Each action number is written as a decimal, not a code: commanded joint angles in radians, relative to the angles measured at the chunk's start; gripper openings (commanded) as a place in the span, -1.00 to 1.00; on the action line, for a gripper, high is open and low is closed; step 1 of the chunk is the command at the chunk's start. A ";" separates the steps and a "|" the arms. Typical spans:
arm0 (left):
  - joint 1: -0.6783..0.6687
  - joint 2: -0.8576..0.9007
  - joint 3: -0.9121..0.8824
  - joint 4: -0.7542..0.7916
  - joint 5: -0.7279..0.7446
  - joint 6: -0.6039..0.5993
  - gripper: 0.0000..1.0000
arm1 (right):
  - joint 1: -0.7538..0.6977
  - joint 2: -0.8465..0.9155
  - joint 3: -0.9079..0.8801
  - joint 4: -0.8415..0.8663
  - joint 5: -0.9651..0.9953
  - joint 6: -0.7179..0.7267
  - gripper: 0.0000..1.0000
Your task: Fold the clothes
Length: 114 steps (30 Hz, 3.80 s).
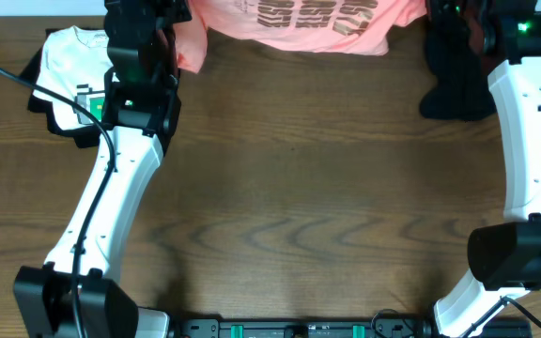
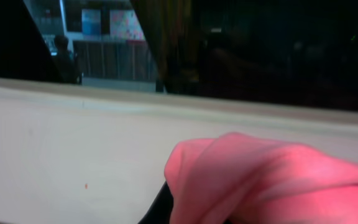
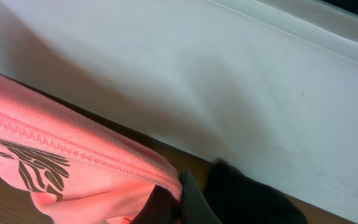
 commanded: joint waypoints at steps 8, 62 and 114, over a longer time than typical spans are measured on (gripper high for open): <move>0.017 0.138 0.015 -0.371 0.209 0.018 -0.88 | -0.034 0.131 0.006 -0.202 0.000 -0.006 -0.97; -0.014 0.138 0.015 -1.487 0.604 0.041 0.20 | 0.093 0.183 -0.001 -0.853 -0.162 -0.031 -0.16; -0.022 0.138 0.011 -1.416 0.603 0.059 0.13 | 0.252 0.268 -0.322 -0.278 -0.468 0.103 -0.60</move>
